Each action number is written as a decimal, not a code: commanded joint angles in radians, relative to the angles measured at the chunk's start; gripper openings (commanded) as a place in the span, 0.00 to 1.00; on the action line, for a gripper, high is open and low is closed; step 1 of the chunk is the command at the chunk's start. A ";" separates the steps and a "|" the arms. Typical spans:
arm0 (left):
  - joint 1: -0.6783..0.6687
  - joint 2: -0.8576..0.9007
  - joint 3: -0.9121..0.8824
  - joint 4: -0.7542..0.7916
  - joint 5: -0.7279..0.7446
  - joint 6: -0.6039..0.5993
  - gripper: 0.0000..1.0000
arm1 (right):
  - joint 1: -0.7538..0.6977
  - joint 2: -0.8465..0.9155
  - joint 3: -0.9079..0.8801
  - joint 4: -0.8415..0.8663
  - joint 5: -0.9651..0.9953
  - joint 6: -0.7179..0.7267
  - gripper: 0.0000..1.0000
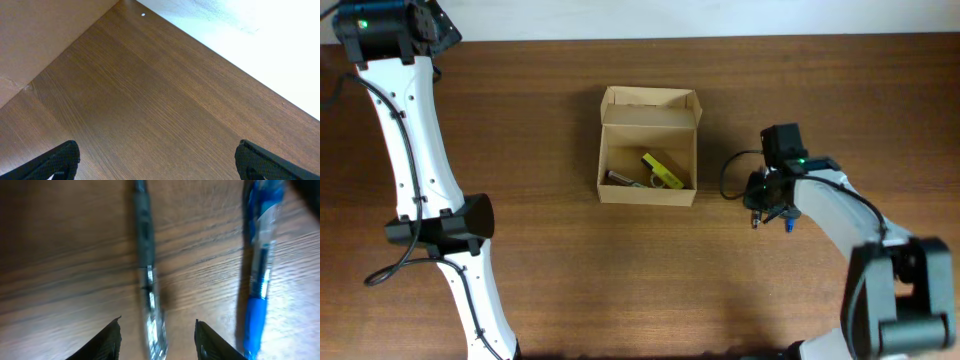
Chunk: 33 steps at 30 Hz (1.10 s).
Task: Pack container
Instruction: 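Move the right gripper to the black pen and grasp it, then carry the black pen into the box and release it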
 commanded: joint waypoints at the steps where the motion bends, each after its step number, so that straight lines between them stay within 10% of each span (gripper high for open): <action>1: 0.007 -0.034 -0.005 -0.001 0.000 0.009 1.00 | -0.004 0.069 -0.008 0.003 0.022 0.021 0.44; 8: 0.007 -0.034 -0.005 -0.002 0.000 0.009 1.00 | -0.003 0.128 -0.008 0.010 -0.023 0.014 0.27; 11: 0.007 -0.034 -0.005 -0.001 0.000 0.009 1.00 | -0.004 0.127 -0.005 0.027 -0.072 -0.018 0.04; 23: 0.007 -0.034 -0.005 -0.001 0.000 0.009 1.00 | 0.005 0.043 0.347 -0.227 -0.217 -0.277 0.04; 33: 0.007 -0.034 -0.005 -0.001 0.000 0.009 1.00 | 0.227 0.014 0.853 -0.497 -0.190 -0.851 0.04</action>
